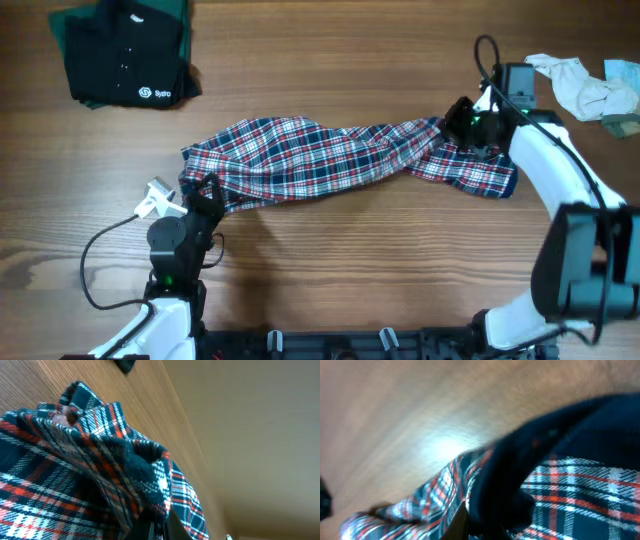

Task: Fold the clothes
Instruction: 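Lift the shirt with both grippers and stretch it apart in the air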

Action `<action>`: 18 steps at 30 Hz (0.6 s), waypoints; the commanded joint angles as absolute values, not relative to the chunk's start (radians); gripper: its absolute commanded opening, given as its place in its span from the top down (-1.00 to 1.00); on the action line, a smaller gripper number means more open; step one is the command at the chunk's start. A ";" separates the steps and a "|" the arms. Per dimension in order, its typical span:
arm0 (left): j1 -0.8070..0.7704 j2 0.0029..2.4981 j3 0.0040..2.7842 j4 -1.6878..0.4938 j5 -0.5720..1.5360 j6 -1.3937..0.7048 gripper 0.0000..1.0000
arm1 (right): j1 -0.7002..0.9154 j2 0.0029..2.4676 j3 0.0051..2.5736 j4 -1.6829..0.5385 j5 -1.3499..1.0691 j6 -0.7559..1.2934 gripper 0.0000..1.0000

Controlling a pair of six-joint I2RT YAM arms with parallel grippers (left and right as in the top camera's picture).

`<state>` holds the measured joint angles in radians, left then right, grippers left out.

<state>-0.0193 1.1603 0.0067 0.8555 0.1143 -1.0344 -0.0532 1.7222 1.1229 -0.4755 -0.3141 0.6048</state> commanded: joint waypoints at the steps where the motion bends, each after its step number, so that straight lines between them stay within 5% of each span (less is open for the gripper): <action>1: -0.015 1.139 0.008 0.882 0.184 -1.025 0.92 | -0.054 1.595 1.159 -0.472 -0.316 0.598 0.92; 18: -0.015 0.871 0.082 0.969 0.296 -0.995 0.93 | -0.054 1.313 1.159 -0.479 -0.314 0.605 0.92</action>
<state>-0.0193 0.9157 0.0429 0.9592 0.2752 -1.0267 -0.0532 1.3712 1.1305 -0.4850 -0.3141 0.6048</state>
